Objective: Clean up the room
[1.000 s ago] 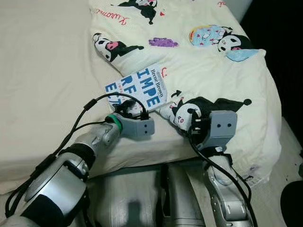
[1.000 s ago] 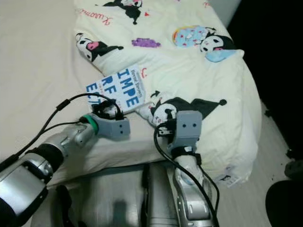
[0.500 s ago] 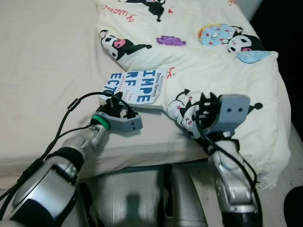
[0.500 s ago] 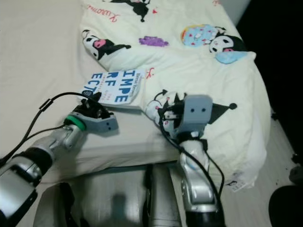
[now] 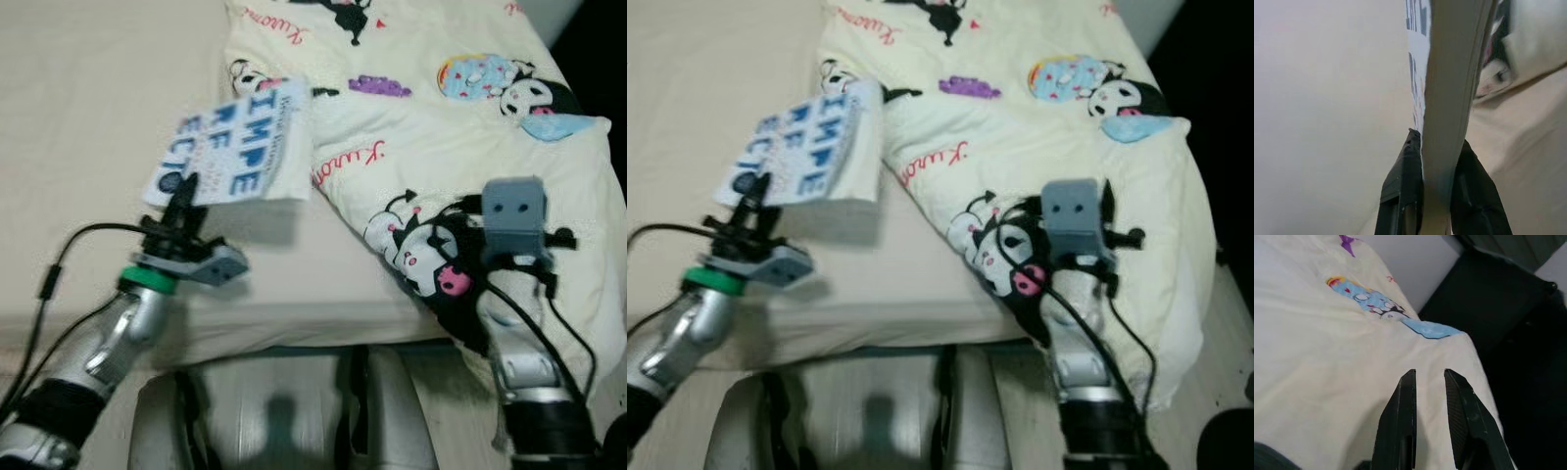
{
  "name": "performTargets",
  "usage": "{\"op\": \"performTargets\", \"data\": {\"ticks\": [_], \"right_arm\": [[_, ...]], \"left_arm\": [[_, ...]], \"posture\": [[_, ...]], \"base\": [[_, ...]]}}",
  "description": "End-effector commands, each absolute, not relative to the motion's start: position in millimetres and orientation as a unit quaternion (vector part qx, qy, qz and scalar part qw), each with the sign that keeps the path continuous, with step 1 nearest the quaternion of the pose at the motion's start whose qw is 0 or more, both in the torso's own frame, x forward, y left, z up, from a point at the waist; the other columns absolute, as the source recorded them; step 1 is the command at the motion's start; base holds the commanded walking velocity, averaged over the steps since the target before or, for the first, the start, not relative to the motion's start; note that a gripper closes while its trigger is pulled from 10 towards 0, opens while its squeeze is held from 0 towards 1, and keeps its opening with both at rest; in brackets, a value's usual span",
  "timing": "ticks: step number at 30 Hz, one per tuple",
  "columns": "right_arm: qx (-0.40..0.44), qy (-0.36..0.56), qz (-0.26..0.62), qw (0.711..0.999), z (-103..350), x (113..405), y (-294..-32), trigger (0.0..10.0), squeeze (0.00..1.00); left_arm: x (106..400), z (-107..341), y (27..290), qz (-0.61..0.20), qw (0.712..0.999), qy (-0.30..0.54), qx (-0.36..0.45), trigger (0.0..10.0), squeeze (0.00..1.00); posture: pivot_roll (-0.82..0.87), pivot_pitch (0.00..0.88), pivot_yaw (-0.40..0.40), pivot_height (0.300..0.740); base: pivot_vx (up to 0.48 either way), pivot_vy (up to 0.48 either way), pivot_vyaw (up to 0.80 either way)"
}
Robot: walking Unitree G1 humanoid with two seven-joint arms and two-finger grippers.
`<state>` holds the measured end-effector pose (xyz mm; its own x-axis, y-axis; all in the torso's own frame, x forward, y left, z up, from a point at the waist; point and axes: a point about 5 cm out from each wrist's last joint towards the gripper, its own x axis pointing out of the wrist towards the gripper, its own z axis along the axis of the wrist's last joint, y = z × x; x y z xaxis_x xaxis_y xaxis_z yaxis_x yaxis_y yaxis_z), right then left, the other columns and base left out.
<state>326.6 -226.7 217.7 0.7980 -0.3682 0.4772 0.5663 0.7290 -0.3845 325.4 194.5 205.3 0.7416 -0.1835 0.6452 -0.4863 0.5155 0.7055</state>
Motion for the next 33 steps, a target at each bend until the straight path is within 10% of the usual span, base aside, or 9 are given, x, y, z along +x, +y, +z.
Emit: {"op": "performTargets", "data": {"ticks": [1, 8, 9, 11, 16, 21, 22, 25, 33], "right_arm": [[-0.295, -0.177, -0.274, 0.898, 209.4, 318.8, -238.8, 10.0, 0.0], [-0.337, -0.155, -0.309, 0.876, 191.3, 298.5, -268.0, 10.0, 0.04], [-0.344, -0.147, -0.316, 0.872, 186.6, 295.8, -273.0, 10.0, 0.84], [-0.352, -0.138, -0.323, 0.868, 181.4, 292.6, -278.6, 10.0, 1.0], [-0.395, -0.11, -0.352, 0.842, 166.9, 282.1, -293.3, 10.0, 1.0], [-0.348, -0.09, -0.289, 0.887, 155.1, 293.0, -280.8, 10.0, 0.95], [-0.315, -0.072, -0.249, 0.913, 149.0, 299.1, -272.1, 10.0, 0.0], [-0.175, -0.005, -0.123, 0.977, 126.9, 313.0, -243.4, 10.0, 0.0], [-0.092, 0.083, 0.046, 0.991, 106.1, 321.7, -208.2, 10.0, 0.0]], "left_arm": [[317.9, 208.1, 201.2, 0.099, 0.799, -0.35, 0.479, 10.0, 0.0], [305.6, 207.0, 222.0, 0.109, 0.798, -0.322, 0.498, 10.0, 0.0], [305.1, 206.8, 220.4, 0.108, 0.8, -0.318, 0.497, 10.0, 0.0], [304.5, 206.7, 218.5, 0.107, 0.803, -0.314, 0.495, 10.0, 0.0], [304.2, 208.8, 212.8, 0.103, 0.811, -0.308, 0.488, 10.0, 0.0], [304.9, 211.4, 211.0, 0.099, 0.815, -0.304, 0.483, 10.0, 0.0], [305.1, 212.7, 210.9, 0.099, 0.816, -0.303, 0.483, 10.0, 0.0], [305.5, 217.9, 210.9, 0.096, 0.819, -0.302, 0.478, 10.0, 0.0], [304.8, 225.2, 211.3, 0.088, 0.822, -0.302, 0.474, 10.0, 0.0]], "posture": [[-0.03, 0.247, 0.038, 0.515], [-0.03, 0.2, 0.055, 0.515], [-0.03, 0.19, 0.062, 0.515], [-0.03, 0.19, 0.062, 0.515], [-0.04, 0.173, 0.078, 0.515], [-0.04, 0.167, 0.086, 0.515], [-0.04, 0.164, 0.09, 0.515], [-0.04, 0.164, 0.089, 0.515], [-0.03, 0.16, 0.081, 0.515]], "base": [[0.0, 0.0, 0.0], [0.0, 0.0, 0.0], [0.0, 0.0, 0.0], [0.0, 0.0, 0.0], [0.0, 0.0, 0.0], [0.0, 0.0, 0.0], [0.0, 0.0, 0.0], [0.0, 0.0, 0.0], [0.0, 0.0, 0.0]]}}
